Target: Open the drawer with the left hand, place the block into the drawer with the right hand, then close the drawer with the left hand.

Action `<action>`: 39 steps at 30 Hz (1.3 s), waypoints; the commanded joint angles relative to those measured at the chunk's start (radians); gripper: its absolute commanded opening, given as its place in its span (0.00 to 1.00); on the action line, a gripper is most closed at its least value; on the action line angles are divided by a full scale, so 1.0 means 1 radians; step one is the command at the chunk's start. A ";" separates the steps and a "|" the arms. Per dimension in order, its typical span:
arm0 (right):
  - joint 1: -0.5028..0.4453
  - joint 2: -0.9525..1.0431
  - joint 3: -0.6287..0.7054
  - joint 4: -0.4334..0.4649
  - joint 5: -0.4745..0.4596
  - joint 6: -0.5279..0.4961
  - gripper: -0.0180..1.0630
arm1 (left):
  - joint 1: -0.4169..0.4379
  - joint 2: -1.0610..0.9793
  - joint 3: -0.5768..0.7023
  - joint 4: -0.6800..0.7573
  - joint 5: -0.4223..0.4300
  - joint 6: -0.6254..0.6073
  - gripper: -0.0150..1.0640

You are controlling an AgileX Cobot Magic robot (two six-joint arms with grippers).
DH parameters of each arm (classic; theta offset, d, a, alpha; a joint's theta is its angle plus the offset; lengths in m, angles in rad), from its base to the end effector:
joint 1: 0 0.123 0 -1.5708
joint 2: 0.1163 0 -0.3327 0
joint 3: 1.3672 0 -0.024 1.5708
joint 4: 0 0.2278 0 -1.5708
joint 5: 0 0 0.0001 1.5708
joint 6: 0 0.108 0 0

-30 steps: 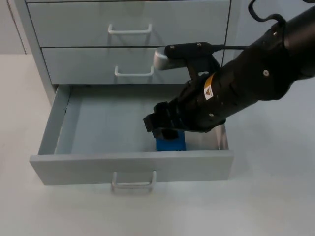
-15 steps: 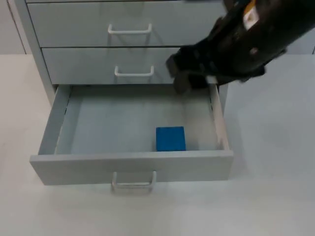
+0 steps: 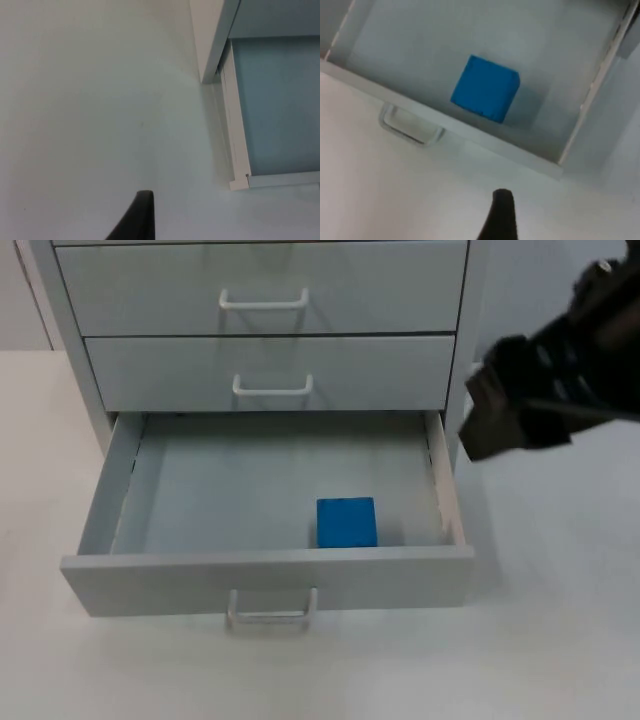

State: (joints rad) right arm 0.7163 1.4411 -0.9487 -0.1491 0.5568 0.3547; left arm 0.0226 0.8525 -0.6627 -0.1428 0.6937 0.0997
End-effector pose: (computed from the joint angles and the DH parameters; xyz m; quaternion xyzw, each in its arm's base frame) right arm 0.2140 0.1750 0.2999 -0.2188 0.9271 0.1039 0.2859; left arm 0.1164 -0.0072 0.3212 0.0021 0.9242 -0.0398 0.3799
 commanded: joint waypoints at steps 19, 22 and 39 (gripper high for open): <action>-0.062 -0.027 0.038 -0.005 0.055 -0.008 0.63 | 0.002 -0.003 0.002 -0.008 -0.003 -0.001 0.99; -0.140 -0.027 0.038 -0.005 0.089 -0.025 0.63 | 0.002 -0.003 0.002 -0.008 -0.003 -0.001 0.99; -0.527 -0.144 0.083 0.054 0.194 -0.169 0.63 | 0.002 -0.003 0.002 -0.008 -0.003 -0.001 0.99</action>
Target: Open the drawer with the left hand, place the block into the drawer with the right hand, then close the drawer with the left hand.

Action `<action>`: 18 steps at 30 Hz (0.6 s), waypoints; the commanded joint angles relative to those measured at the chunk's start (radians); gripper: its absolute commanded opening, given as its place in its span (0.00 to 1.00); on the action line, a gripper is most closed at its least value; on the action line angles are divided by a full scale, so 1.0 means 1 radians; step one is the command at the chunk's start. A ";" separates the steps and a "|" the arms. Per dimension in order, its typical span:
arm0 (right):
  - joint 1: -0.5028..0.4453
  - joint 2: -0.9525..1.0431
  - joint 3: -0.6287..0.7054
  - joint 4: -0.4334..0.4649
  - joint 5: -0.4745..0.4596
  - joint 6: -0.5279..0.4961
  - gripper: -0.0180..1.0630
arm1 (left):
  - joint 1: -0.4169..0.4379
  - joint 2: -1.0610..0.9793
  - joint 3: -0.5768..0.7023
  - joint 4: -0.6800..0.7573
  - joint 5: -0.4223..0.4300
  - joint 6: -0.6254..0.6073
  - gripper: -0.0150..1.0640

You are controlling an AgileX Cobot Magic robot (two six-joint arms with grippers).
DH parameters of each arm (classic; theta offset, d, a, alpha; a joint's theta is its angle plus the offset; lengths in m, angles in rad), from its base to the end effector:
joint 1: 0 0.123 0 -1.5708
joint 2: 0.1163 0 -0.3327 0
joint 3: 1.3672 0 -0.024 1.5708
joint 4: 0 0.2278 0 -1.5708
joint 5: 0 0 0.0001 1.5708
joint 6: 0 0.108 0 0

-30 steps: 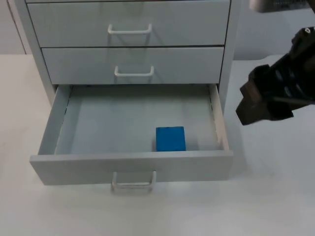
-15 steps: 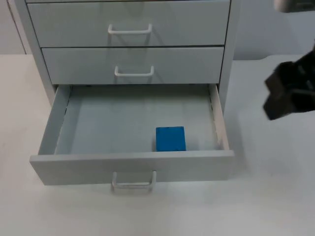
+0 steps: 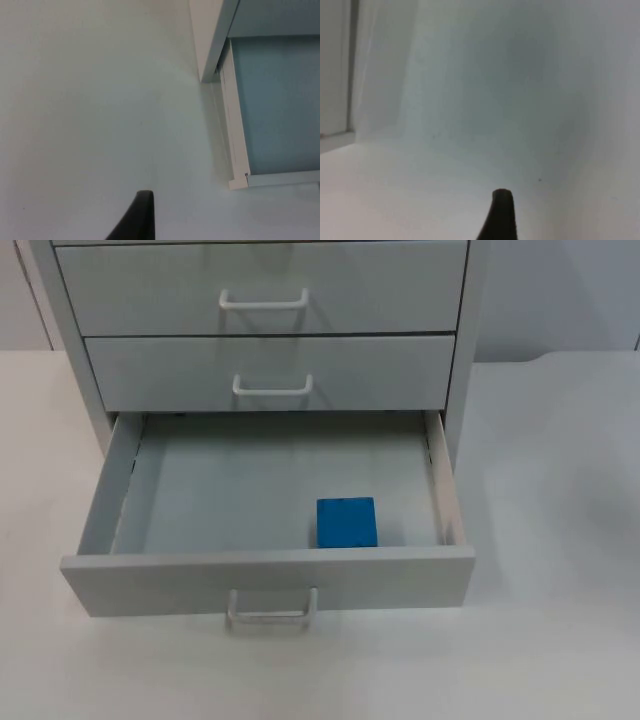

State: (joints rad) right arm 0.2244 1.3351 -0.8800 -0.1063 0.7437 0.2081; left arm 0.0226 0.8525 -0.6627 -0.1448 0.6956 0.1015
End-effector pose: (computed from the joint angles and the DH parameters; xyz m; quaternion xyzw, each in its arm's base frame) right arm 0.2255 0.0435 0.2974 -0.0378 0.9721 0.0059 0.2314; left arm 0.1162 -0.0074 0.3211 0.0025 0.9245 -0.0404 0.3791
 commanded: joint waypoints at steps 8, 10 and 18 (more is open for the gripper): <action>-0.131 -0.162 0.036 0.024 0.019 -0.025 0.63 | 0.002 -0.003 0.002 -0.006 -0.005 -0.002 0.99; -0.133 -0.177 0.037 0.027 0.023 -0.032 0.63 | 0.002 -0.003 0.002 -0.006 -0.005 -0.002 0.99; -0.133 -0.177 0.037 0.023 0.020 -0.045 0.63 | 0.002 -0.003 0.002 0.017 -0.003 -0.002 0.99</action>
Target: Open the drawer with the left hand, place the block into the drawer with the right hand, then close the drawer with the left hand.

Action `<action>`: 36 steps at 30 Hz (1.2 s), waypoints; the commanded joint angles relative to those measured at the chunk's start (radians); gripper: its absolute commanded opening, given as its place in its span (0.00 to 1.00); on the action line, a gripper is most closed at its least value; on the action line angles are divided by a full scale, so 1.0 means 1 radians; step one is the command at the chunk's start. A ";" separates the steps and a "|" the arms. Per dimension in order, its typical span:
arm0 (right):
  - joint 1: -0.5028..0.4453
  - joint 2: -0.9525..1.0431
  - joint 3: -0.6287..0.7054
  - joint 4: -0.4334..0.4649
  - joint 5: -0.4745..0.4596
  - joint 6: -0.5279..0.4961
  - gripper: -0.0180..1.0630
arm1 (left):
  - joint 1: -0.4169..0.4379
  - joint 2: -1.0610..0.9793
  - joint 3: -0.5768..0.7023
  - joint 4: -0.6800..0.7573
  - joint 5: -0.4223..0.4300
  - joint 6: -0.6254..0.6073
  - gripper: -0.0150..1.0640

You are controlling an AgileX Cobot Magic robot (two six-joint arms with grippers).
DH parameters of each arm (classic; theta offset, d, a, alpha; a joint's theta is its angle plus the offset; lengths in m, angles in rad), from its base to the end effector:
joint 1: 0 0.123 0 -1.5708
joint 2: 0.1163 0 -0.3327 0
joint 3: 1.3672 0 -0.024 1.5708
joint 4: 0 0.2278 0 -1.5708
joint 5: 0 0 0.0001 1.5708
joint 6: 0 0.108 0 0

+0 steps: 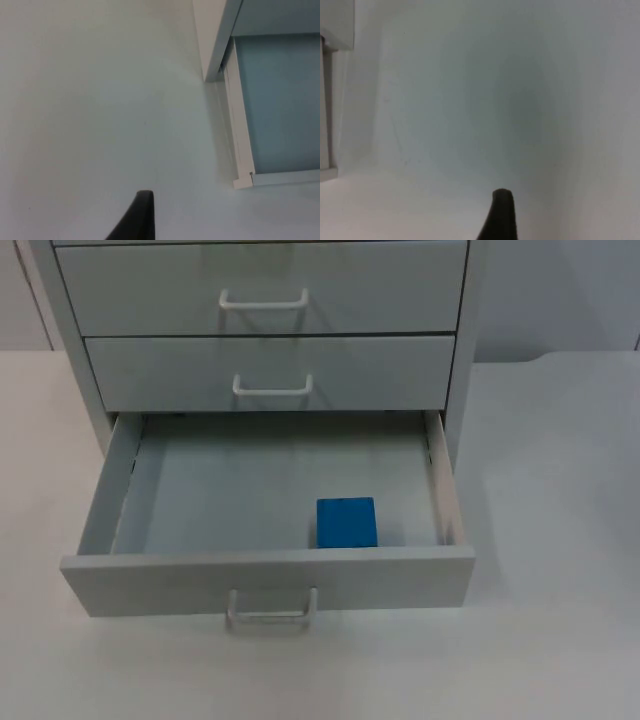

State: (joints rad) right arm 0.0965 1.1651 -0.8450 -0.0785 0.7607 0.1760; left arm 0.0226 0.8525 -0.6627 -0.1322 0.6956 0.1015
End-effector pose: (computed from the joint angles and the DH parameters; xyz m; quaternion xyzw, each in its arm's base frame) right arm 0.1908 0.0126 0.3223 0.0185 0.9579 0.0049 0.2864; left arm 0.1162 -0.0065 0.3210 0.0055 0.9248 -0.0349 0.3789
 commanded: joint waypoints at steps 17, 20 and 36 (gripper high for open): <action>-0.005 -0.007 0.002 0.001 -0.009 -0.013 0.63 | 0.002 -0.003 0.002 -0.001 0.008 -0.002 0.91; -0.005 -0.007 0.002 0.001 -0.009 -0.013 0.63 | 0.002 -0.003 0.002 -0.022 0.005 -0.002 0.76; -0.005 -0.007 0.002 0.001 -0.009 -0.013 0.63 | -0.150 -0.003 -0.017 -0.337 0.031 0.452 0.01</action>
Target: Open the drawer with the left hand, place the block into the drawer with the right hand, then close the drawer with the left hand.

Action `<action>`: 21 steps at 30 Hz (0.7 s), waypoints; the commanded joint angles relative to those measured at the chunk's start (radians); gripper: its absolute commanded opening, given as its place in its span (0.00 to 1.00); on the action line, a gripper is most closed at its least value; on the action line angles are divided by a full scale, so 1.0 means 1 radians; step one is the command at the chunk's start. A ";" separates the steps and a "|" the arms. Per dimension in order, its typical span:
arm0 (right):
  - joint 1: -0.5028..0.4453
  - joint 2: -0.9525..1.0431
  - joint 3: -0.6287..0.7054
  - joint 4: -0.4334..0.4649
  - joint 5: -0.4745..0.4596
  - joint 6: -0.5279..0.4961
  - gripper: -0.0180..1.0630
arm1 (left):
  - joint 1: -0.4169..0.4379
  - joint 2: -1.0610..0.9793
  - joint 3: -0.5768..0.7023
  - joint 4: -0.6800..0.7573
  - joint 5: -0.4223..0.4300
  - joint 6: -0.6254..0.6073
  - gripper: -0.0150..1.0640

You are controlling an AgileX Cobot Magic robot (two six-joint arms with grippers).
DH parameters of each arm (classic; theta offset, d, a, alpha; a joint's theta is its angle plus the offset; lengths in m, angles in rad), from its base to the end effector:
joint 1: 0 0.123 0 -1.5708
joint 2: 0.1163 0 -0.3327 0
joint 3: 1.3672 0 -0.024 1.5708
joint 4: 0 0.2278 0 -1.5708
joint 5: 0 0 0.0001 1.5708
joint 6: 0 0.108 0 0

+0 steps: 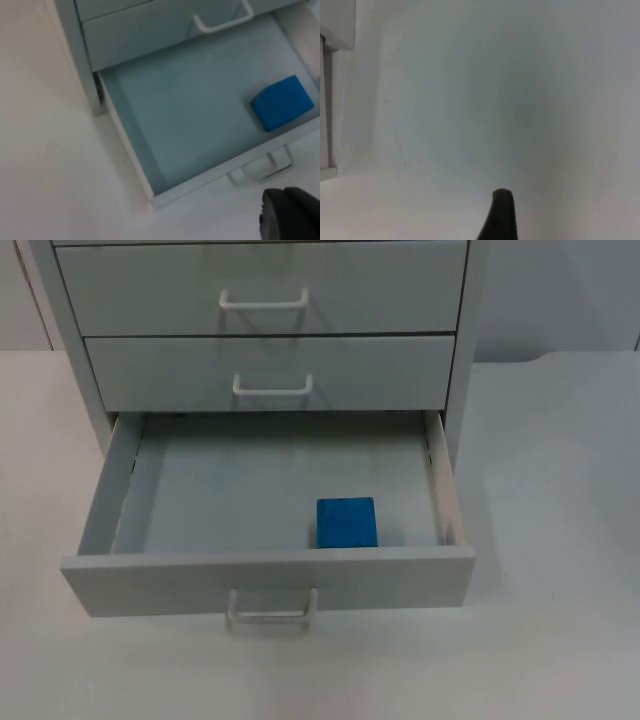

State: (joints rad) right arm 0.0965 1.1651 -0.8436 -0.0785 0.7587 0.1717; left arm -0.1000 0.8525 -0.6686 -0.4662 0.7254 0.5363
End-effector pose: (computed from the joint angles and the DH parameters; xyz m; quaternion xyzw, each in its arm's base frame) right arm 0.1908 0.0126 0.3221 0.0164 0.9579 0.0044 0.2867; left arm 0.1110 -0.0435 0.3276 0.1837 0.8929 -0.1240 0.3919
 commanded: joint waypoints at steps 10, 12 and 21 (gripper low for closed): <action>-0.005 -0.007 0.000 0.003 -0.015 -0.009 0.63 | -0.254 0.017 -0.028 0.200 -0.056 -0.123 0.01; -0.005 -0.007 0.000 0.003 -0.017 -0.009 0.63 | -0.312 0.042 -0.028 0.286 -0.065 -0.197 0.01; -0.005 -0.007 0.000 0.007 -0.023 -0.009 0.63 | -0.570 0.213 -0.028 0.668 -0.088 -0.561 0.01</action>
State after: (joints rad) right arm 0.0965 1.1651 -0.8436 -0.0767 0.7445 0.1717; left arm -0.6330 1.0371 -0.6888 0.1339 0.6521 0.0548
